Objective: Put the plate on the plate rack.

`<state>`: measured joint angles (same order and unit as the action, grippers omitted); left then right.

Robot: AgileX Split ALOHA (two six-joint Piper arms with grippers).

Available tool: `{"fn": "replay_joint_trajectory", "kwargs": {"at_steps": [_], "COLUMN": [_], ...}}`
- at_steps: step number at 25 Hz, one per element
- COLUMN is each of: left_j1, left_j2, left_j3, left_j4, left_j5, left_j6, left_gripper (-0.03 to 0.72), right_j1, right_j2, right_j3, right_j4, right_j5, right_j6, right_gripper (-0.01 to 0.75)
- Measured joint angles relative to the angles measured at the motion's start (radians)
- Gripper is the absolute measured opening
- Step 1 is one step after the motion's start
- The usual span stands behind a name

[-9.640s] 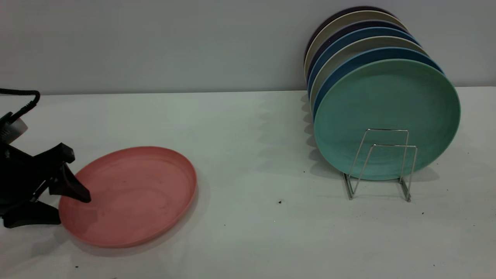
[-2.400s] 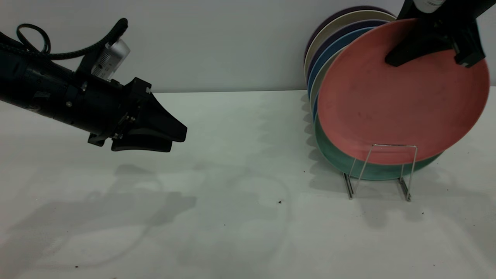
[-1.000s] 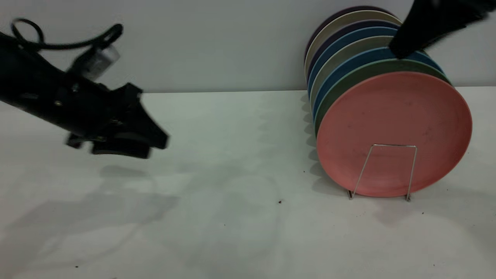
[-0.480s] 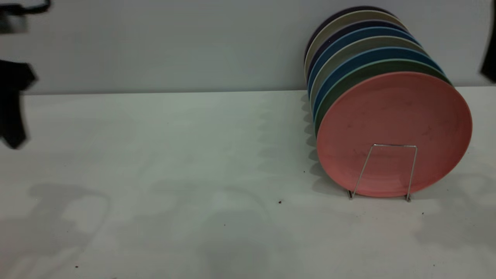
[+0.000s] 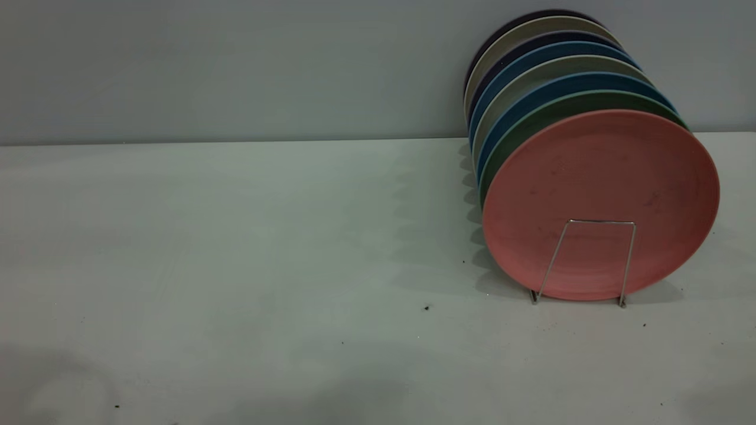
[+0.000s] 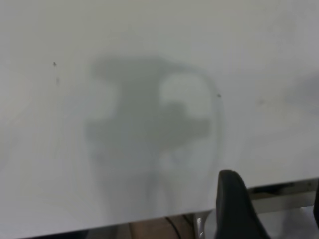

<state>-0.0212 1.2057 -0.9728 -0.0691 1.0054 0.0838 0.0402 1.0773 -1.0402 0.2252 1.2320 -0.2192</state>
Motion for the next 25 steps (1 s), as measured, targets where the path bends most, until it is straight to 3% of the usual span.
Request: {"fn": "replay_joint_trajectory", "kwargs": {"at_steps": [14, 21, 25], "left_j1": [0.000, 0.000, 0.000], "left_j2": [-0.738, -1.038, -1.087], "left_j3": [0.425, 0.477, 0.478], "left_j4": [-0.021, -0.019, 0.028], "left_j5": [0.105, 0.125, 0.129], "left_j6": [-0.025, -0.044, -0.046], "left_gripper": [0.415, 0.415, 0.415], "right_j1": [0.000, 0.000, 0.000], "right_j2": [-0.605, -0.780, -0.805], "right_j3": [0.365, 0.535, 0.560], "right_j4": [-0.028, -0.082, -0.080], "right_j5": [0.008, -0.035, -0.085], "right_j6": [-0.019, -0.048, -0.048], "right_gripper": [0.514, 0.514, 0.514]}}
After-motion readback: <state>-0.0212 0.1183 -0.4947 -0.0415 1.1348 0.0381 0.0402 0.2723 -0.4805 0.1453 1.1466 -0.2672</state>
